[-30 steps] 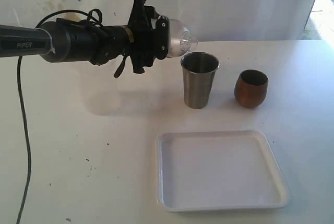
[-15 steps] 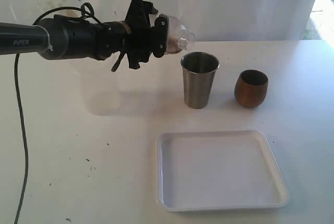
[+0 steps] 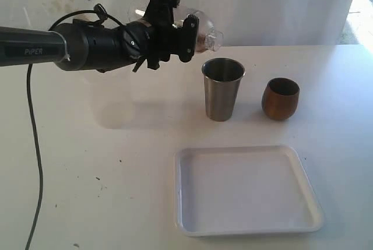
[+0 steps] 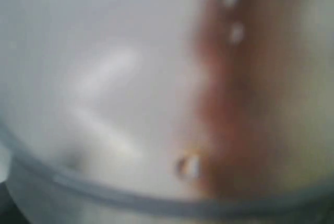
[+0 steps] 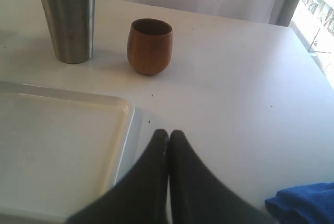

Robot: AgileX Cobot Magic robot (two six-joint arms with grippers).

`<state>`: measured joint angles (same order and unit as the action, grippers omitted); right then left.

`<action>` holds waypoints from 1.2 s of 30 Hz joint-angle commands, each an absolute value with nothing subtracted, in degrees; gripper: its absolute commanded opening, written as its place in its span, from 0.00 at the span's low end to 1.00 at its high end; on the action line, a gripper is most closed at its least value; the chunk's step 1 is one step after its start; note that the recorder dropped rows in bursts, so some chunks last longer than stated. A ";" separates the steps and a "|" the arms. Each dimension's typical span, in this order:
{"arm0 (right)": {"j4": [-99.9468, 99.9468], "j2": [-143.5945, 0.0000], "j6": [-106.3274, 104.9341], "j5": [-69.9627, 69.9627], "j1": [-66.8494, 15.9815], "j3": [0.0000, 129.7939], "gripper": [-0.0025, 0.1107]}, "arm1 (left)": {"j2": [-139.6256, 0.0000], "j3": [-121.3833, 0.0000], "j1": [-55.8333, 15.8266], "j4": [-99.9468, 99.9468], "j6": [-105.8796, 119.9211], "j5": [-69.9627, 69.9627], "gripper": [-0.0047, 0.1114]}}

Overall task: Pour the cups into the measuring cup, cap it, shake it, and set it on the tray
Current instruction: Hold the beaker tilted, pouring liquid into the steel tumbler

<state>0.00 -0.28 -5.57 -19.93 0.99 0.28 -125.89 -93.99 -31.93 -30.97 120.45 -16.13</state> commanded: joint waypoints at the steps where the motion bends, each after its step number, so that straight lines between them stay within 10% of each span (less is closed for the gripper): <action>1: 0.00 0.00 -5.38 -19.72 1.11 0.00 0.02 | -123.97 -94.74 -32.05 -32.66 121.47 -19.78 0.04; 36: 0.00 0.00 -5.38 -19.72 1.11 0.00 0.02 | -123.97 -94.74 -32.05 -22.05 121.47 -26.96 0.04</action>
<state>0.00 -0.28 -5.57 -19.93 0.99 0.28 -125.89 -93.99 -31.93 -22.62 121.96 -23.23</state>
